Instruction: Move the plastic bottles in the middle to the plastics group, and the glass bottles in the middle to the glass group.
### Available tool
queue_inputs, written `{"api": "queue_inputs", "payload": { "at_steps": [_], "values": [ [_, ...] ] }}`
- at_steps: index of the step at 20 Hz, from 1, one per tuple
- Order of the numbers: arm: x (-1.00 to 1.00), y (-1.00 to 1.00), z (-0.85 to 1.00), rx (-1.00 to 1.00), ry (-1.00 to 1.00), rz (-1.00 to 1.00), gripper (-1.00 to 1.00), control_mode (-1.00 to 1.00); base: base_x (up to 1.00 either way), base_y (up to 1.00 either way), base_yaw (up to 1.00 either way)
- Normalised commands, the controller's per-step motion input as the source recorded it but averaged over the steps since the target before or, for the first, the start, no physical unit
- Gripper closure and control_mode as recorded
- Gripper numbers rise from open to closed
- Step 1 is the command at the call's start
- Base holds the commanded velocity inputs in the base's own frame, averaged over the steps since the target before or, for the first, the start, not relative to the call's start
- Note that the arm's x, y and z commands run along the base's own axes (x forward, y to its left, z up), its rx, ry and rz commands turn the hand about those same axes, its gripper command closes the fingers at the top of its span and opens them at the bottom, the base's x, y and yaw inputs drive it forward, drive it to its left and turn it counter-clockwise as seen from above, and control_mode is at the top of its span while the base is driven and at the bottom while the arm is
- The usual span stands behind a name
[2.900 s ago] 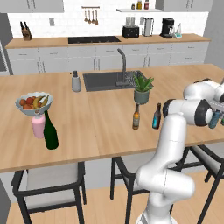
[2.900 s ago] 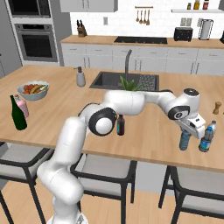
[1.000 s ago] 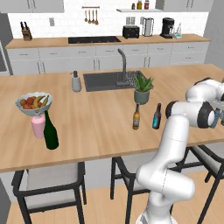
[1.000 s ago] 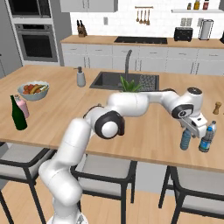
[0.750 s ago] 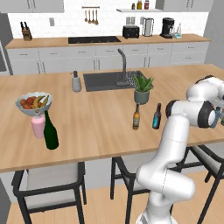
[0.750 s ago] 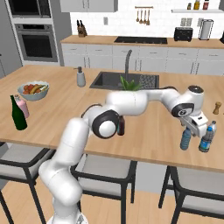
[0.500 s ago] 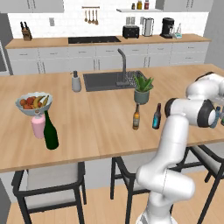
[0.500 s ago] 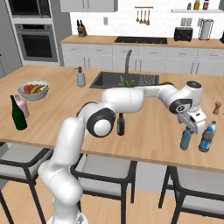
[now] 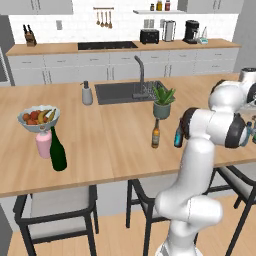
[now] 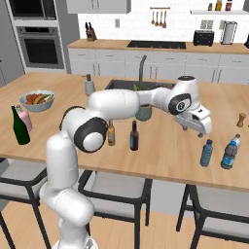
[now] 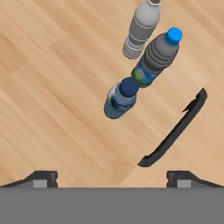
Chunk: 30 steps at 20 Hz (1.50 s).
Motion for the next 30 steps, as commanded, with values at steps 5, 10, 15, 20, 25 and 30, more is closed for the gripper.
{"api": "queue_inputs", "payload": {
  "at_steps": [5,10,15,20,25,30],
  "values": [
    [-0.08,0.99,0.1,-0.22,0.0,0.27,-1.0,-1.0,0.0,0.0,0.0],
    [-0.16,0.84,0.0,-0.06,0.0,0.33,-1.0,-1.0,0.0,0.0,0.0],
    [0.0,0.7,0.12,0.01,0.02,0.39,-1.0,-1.0,0.0,0.0,0.0],
    [0.05,0.62,0.31,0.01,0.14,0.32,-1.0,-1.0,0.0,0.0,0.0],
    [0.19,0.67,0.3,0.0,0.29,0.18,-1.0,-1.0,0.0,0.0,0.0],
    [0.22,0.45,0.05,0.11,0.1,0.21,-1.0,-1.0,0.0,0.0,0.0]
  ]
}}
